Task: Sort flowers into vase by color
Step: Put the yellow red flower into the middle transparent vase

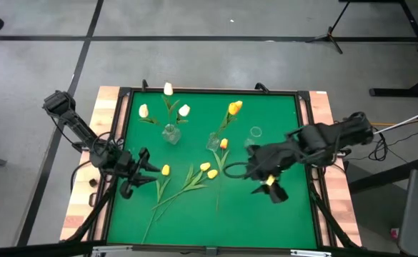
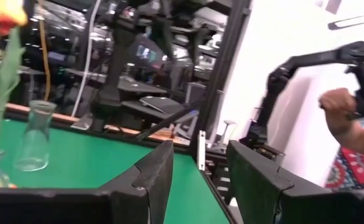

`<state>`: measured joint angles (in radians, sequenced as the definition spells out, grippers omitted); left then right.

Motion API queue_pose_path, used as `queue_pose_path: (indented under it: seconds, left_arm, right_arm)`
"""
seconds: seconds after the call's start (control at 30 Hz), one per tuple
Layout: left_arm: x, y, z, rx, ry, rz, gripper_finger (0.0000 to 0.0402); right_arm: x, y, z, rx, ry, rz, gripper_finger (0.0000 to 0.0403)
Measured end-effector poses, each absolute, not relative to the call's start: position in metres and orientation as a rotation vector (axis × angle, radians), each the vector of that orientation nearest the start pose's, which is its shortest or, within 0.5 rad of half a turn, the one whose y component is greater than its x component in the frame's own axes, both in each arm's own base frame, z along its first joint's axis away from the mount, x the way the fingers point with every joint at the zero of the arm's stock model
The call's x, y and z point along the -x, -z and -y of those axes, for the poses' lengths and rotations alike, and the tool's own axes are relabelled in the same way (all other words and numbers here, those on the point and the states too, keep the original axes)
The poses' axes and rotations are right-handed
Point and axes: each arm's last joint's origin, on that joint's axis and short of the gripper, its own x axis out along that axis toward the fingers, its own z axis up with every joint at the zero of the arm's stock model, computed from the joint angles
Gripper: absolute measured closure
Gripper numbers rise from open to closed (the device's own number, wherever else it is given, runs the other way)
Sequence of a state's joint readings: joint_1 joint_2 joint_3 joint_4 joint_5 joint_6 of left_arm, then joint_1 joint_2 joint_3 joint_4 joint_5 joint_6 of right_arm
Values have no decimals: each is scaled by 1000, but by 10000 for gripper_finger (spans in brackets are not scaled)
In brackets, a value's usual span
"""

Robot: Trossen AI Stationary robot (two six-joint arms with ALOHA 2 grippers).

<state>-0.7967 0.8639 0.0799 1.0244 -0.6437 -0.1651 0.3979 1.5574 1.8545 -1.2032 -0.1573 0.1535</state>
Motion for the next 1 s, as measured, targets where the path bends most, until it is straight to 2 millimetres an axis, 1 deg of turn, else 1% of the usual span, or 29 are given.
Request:
queue_pose_path:
  seconds: [0.1, 0.17, 0.27, 0.33, 0.43, 0.5, 0.53, 0.6, 0.63, 0.7, 0.77, 0.83, 0.9, 1.0]
  left_arm:
    - [-119, -196, 98, 321, 199, 170, 254]
    - [-119, -197, 98, 323, 225, 179, 254]
    - [-118, -201, 99, 327, 277, 213, 254]
    - [-116, -205, 99, 354, 305, 255, 254]
    - [-113, -213, 97, 390, 352, 313, 254]
    - [-110, -217, 95, 405, 384, 344, 254]
    - [-108, -220, 93, 415, 394, 362, 254]
    - [-105, -224, 91, 434, 414, 388, 254]
    - [-103, -226, 89, 437, 425, 397, 254]
    - [-100, -229, 87, 443, 446, 413, 254]
    - [-96, -231, 84, 448, 449, 421, 254]
    - [-93, -233, 80, 450, 446, 424, 254]
    - [-91, -234, 76, 454, 434, 426, 254]
    - [-88, -235, 69, 485, 415, 421, 254]
  right_arm:
    - [-243, -425, -124, -59, -298, -998, 159]
    - [-225, -432, -132, -25, -214, -958, 159]
    - [-194, -446, -141, 47, -106, -821, 159]
    - [-174, -456, -140, 102, -31, -717, 159]
    - [-148, -466, -135, 171, 126, -557, 159]
    - [-134, -466, -128, 202, 243, -463, 159]
    - [-129, -464, -124, 189, 291, -423, 159]
    - [-124, -454, -118, 108, 357, -376, 159]
    - [-122, -445, -116, 77, 375, -376, 159]
    - [-121, -420, -114, 40, 417, -384, 159]
    - [-123, -390, -116, 3, 474, -368, 159]
    - [-126, -362, -119, -108, 540, -282, 159]
    - [-131, -338, -123, -251, 579, -202, 159]
    - [-150, -304, -130, -365, 622, -168, 159]
